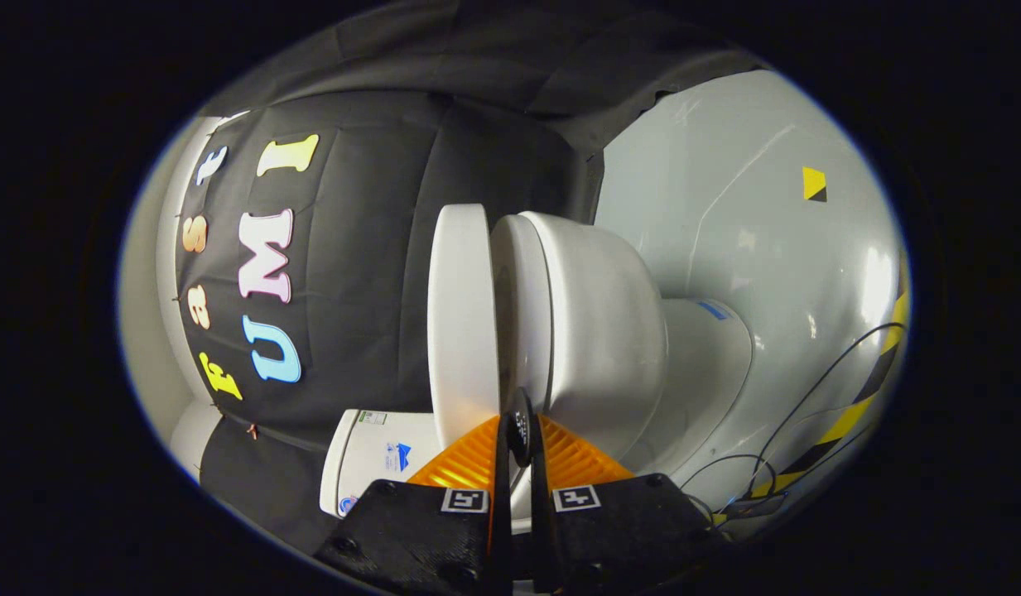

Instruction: Open the toilet lid.

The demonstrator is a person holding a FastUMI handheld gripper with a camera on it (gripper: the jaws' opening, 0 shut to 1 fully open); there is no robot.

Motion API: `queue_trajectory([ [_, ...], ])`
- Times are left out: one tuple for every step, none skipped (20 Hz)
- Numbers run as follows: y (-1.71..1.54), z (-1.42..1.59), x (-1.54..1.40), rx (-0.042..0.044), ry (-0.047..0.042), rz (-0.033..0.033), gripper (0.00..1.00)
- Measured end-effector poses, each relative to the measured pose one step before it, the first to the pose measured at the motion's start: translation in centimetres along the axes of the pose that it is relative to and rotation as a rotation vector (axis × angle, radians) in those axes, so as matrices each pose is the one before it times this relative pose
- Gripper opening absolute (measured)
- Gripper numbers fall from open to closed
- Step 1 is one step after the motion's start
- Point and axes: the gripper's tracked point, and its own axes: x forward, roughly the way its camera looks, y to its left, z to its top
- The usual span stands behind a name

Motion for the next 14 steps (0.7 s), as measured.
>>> queue_trajectory([
  [-0.214,0.653,1.011,0.00047,0.00589,-0.00142,0.14],
  [0.239,-0.690,-0.561,-0.00632,0.01053,-0.00050,0.10],
  [-0.158,-0.125,0.144,-0.01342,0.00614,-0.01319,0.06],
  [0.008,0.177,-0.282,-0.00497,0.00352,-0.00212,0.07],
  [0.062,0.071,-0.061,0.01108,0.00284,0.00484,0.07],
  [0.043,0.188,-0.298,0.01525,-0.00531,0.00667,0.07],
  [0.144,-0.068,-0.032,-0.00053,-0.00617,-0.00059,0.07],
  [0.117,-0.192,0.193,-0.02408,-0.00475,-0.00675,0.06],
  [0.366,-0.037,-0.029,-0.04703,-0.00472,-0.01273,0.06],
  [0.026,0.048,-0.118,-0.05740,0.00198,-0.02068,0.06],
  [-0.044,-0.048,0.021,-0.04880,0.00838,-0.02334,0.06],
  [0.065,0.333,-0.144,-0.02735,0.00316,-0.01513,0.06],
  [0.367,0.115,-0.071,-0.03200,-0.00050,-0.00914,0.06],
  [0.480,0.097,-0.191,-0.04296,-0.00868,-0.00666,0.06],
])
